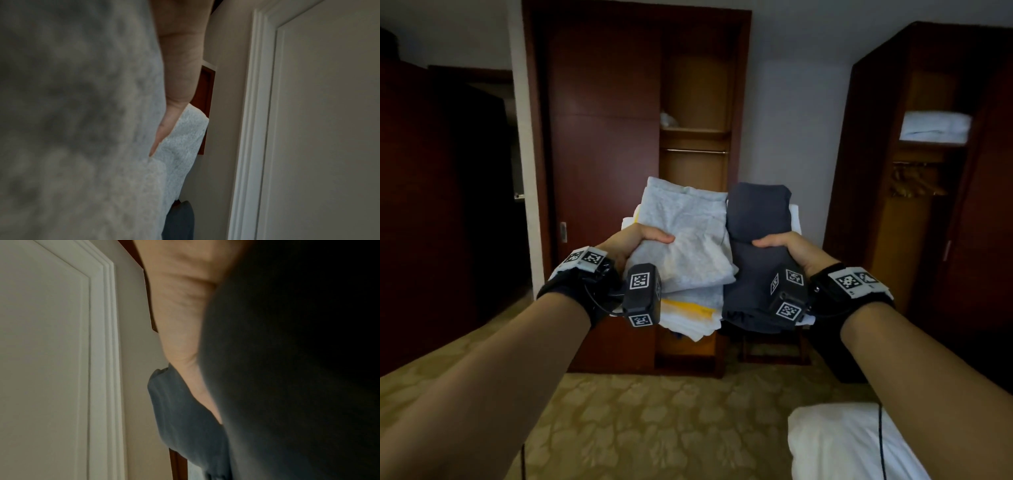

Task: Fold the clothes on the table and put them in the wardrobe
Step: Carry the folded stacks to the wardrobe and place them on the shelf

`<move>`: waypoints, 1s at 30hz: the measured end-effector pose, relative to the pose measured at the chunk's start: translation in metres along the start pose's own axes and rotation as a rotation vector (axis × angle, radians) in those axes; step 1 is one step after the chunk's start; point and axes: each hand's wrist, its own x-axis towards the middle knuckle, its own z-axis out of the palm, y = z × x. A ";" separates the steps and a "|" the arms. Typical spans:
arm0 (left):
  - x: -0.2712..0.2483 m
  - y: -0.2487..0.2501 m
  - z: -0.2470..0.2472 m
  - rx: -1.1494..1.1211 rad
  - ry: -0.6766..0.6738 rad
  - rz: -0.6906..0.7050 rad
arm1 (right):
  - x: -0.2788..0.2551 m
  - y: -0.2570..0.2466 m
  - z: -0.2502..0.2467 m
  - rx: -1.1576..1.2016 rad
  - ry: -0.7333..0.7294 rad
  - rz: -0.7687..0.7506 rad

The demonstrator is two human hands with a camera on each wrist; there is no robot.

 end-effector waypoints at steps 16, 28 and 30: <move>0.461 0.095 -0.066 -0.022 0.109 0.072 | 0.486 -0.046 -0.059 -0.002 -0.059 -0.108; 0.780 0.151 -0.153 0.035 0.076 0.113 | 0.814 -0.057 -0.055 0.029 -0.048 -0.130; 0.830 0.171 -0.171 0.047 0.063 0.135 | 0.866 -0.065 -0.051 0.041 -0.024 -0.162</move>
